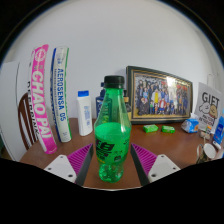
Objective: Pour water
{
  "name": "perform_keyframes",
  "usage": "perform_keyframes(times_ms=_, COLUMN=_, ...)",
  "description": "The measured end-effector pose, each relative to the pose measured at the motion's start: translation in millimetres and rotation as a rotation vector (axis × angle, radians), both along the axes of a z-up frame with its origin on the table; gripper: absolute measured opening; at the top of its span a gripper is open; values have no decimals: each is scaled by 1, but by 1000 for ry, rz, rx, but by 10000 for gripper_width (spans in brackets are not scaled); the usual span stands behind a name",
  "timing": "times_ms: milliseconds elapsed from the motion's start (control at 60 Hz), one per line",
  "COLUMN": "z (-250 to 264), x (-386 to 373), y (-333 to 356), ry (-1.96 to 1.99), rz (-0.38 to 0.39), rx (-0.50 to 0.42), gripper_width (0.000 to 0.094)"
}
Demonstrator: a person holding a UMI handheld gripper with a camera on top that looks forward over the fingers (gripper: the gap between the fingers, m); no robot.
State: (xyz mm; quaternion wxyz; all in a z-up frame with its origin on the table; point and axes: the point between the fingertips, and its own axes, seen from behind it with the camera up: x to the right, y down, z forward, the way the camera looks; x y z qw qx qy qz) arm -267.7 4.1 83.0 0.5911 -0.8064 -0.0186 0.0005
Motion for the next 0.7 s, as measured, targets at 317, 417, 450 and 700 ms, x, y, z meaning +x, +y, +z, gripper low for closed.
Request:
perform_keyframes(times_ms=317, z=1, x=1, y=4, ry=16, rz=-8, rx=39, gripper_width=348)
perform_keyframes(times_ms=417, z=21, x=1, y=-3, ry=31, rz=22, rx=57, gripper_width=312)
perform_keyframes(times_ms=450, z=31, x=0, y=-7, ry=48, rz=34, rx=69, gripper_width=311)
perform_keyframes(times_ms=700, z=123, x=27, y=-42, ry=457, rz=58, rx=121, gripper_width=311)
